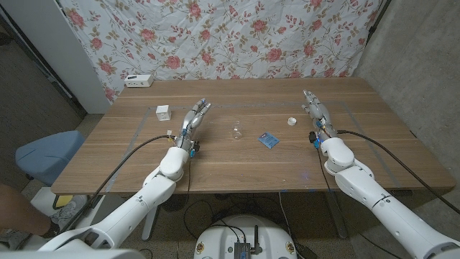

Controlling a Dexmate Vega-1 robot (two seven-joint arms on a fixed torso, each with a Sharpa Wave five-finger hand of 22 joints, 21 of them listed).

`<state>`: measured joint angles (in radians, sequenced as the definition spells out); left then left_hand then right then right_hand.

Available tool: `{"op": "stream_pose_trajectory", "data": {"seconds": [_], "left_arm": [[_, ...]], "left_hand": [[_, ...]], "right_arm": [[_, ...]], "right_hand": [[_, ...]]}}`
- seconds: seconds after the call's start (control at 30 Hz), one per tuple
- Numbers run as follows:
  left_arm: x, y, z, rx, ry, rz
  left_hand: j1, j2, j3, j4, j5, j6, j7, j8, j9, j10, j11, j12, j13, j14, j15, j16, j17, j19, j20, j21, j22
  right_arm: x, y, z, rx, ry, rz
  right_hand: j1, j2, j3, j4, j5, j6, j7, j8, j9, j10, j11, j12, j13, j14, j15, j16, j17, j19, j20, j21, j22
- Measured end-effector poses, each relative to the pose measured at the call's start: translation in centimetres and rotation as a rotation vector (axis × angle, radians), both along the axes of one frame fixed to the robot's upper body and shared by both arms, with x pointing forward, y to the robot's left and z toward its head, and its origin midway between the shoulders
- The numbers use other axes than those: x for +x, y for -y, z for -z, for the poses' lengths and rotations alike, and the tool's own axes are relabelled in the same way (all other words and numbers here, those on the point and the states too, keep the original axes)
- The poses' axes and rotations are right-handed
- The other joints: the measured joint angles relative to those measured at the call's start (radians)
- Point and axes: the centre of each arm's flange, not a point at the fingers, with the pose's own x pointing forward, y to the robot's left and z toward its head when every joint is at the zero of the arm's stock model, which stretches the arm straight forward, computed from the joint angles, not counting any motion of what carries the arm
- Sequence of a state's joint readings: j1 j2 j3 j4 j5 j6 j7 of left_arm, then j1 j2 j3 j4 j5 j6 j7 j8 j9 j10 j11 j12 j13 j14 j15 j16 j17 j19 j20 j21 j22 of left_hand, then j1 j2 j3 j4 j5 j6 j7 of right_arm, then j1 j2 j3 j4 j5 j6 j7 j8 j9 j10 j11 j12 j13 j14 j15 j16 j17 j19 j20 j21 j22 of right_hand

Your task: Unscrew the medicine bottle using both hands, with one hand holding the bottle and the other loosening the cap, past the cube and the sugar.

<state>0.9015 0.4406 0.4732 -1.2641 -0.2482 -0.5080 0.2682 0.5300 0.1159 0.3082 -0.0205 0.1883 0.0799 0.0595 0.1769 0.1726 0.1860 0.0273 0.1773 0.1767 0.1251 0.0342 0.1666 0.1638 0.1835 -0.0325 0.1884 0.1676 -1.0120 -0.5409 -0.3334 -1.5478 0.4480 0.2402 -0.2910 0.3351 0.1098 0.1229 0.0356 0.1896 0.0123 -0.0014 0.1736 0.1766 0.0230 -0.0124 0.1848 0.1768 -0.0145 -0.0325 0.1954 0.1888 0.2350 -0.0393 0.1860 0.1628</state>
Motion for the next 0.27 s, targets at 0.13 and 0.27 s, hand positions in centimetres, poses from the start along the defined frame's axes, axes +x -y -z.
{"op": "stream_pose_trajectory", "data": {"seconds": [0.13, 0.27], "left_arm": [[-0.01, -0.08, 0.28, -0.030, -0.011, 0.004], [0.04, -0.15, 0.43, -0.048, -0.017, 0.008]], "left_hand": [[-0.007, 0.006, -0.003, 0.003, 0.000, 0.000, 0.000, 0.000, 0.000, 0.000, 0.000, 0.000, 0.000, -0.002, 0.002, 0.001, 0.002, 0.000, 0.001, 0.000, 0.000], [-0.020, 0.009, -0.007, 0.007, 0.000, 0.000, 0.000, 0.000, 0.000, 0.000, 0.000, 0.004, 0.000, -0.005, 0.005, 0.004, 0.002, 0.000, 0.008, 0.000, 0.000]], "right_arm": [[0.43, -0.05, 0.22, 0.027, 0.009, -0.030], [0.60, -0.18, 0.31, 0.043, 0.017, -0.052]], "right_hand": [[-0.018, 0.004, -0.005, 0.005, 0.000, 0.000, 0.000, 0.000, 0.000, 0.001, 0.001, 0.000, 0.000, 0.000, 0.000, 0.000, 0.000, 0.000, 0.000, 0.000, 0.000], [-0.041, 0.008, -0.014, 0.014, 0.000, 0.000, 0.000, 0.000, 0.000, 0.010, 0.009, 0.000, 0.000, 0.001, 0.001, 0.000, 0.004, 0.000, 0.000, 0.000, 0.000]]}}
